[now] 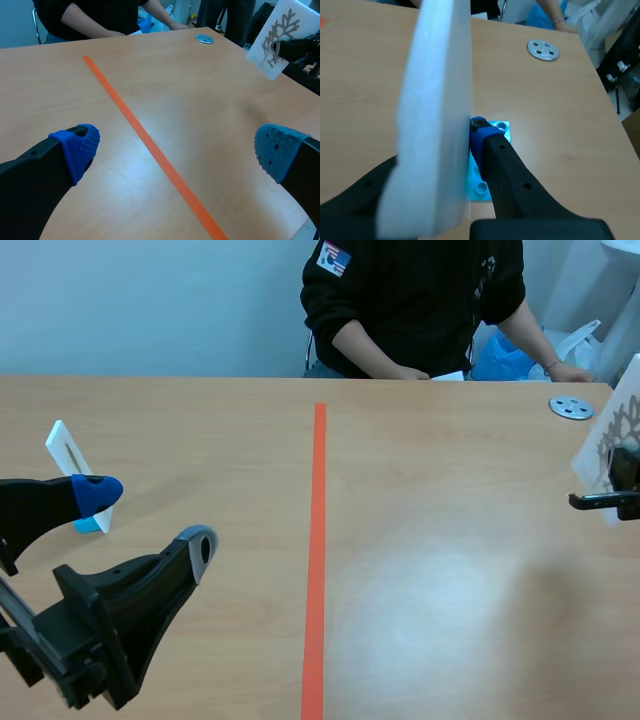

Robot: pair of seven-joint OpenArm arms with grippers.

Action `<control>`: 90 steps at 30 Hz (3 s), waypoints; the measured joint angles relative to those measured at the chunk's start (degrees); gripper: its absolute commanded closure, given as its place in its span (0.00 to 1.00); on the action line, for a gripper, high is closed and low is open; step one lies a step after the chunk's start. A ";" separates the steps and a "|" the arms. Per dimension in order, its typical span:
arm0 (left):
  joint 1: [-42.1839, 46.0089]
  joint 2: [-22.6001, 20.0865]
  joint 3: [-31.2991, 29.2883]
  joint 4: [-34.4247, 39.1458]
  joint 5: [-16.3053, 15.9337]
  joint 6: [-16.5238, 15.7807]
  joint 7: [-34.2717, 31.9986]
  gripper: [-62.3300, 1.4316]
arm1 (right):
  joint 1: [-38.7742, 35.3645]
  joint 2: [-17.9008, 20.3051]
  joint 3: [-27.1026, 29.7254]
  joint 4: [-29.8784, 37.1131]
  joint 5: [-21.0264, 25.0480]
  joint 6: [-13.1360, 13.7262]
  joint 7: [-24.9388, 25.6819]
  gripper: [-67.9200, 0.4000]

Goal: Sort the leaf by its shape. The table is split by an orange tape line. A compound leaf with several leaflets goes to the left side, a simple leaf with one blade goes to the right side. Return to the home posture when a red brick is placed on the table.

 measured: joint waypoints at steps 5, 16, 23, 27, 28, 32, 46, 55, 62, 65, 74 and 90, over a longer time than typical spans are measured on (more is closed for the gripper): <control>0.00 0.00 0.00 0.00 0.00 0.00 0.00 0.00 | 6.03 -0.02 0.00 -8.98 1.16 0.07 0.17 0.96; 0.00 0.00 0.00 0.00 0.00 0.00 0.00 0.00 | 21.05 -0.02 -2.49 -27.61 1.81 0.20 2.45 0.96; 0.00 0.00 0.00 0.00 0.00 0.00 0.02 0.00 | 27.32 -0.94 -10.25 -37.59 -0.39 0.20 3.85 0.96; 0.00 0.00 0.00 0.00 0.00 0.00 0.02 0.00 | 27.61 -2.01 -11.65 -37.86 -2.38 0.11 4.31 0.95; 0.00 0.00 0.00 0.00 0.00 0.00 0.02 0.00 | 27.58 -2.12 -11.65 -37.83 -2.58 -0.17 4.26 0.91; 0.00 0.00 0.00 0.00 0.00 0.00 0.02 0.00 | 27.41 -2.01 -11.58 -37.66 -2.58 -1.27 4.28 0.84; 0.00 0.00 0.00 0.00 0.00 0.00 0.02 0.00 | 27.30 -2.05 -11.58 -37.51 -2.56 -1.03 5.99 0.33; 0.00 0.00 0.00 0.00 0.00 0.00 0.00 0.00 | 24.94 -1.18 -11.56 -30.93 2.03 -0.72 7.82 0.00; 0.00 0.00 0.00 0.00 0.00 0.00 0.02 0.00 | 15.58 1.31 -8.46 -10.21 3.50 -0.63 -1.05 0.00; 0.00 0.00 0.00 0.00 0.00 0.02 0.02 0.00 | 11.58 2.14 -5.88 -2.12 5.38 -0.52 -3.32 0.00; 0.00 0.00 0.00 0.00 0.00 0.00 0.00 0.00 | -4.09 5.97 -3.06 15.37 10.01 3.82 -5.42 0.00; 0.00 0.00 0.00 -0.02 2.62 0.20 0.02 0.00 | -29.14 5.81 0.44 39.43 13.99 11.87 -5.31 0.00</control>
